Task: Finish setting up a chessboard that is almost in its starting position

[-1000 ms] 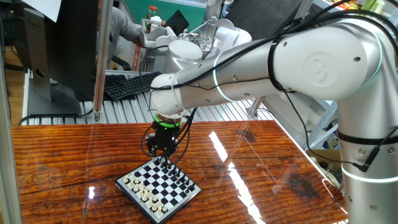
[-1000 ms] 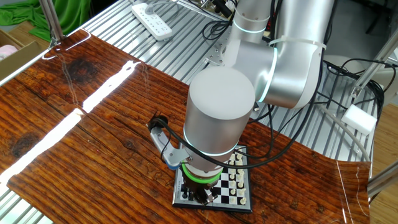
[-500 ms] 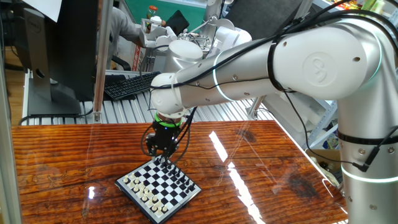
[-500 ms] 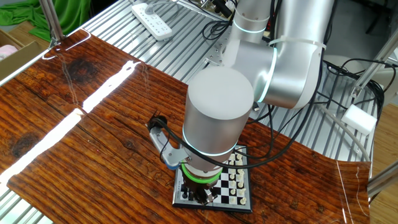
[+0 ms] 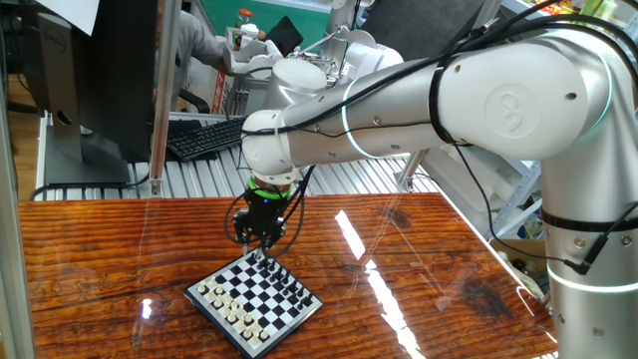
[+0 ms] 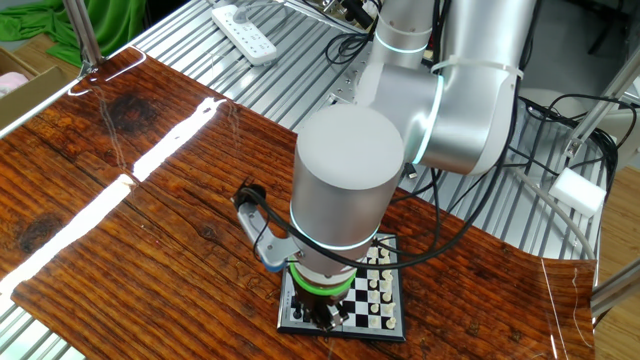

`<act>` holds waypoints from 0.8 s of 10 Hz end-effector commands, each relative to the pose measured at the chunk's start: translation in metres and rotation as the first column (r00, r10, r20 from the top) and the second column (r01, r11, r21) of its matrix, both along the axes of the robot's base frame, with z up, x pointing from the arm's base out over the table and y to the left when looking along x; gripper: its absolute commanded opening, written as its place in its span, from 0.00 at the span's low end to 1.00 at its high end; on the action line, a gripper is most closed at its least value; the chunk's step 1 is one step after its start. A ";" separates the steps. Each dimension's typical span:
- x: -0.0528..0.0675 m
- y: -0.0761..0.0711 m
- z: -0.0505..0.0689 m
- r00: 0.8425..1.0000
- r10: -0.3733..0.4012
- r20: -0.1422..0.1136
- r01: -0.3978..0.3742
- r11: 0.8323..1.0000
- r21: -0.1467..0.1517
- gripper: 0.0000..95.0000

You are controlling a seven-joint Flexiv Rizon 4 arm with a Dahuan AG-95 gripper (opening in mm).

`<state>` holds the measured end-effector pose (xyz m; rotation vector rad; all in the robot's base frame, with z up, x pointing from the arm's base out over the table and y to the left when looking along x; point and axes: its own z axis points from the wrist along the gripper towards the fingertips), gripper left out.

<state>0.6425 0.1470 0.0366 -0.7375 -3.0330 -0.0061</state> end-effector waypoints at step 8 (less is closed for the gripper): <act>0.002 -0.004 0.025 0.999 0.029 -0.030 -0.029 1.000 -0.007 0.20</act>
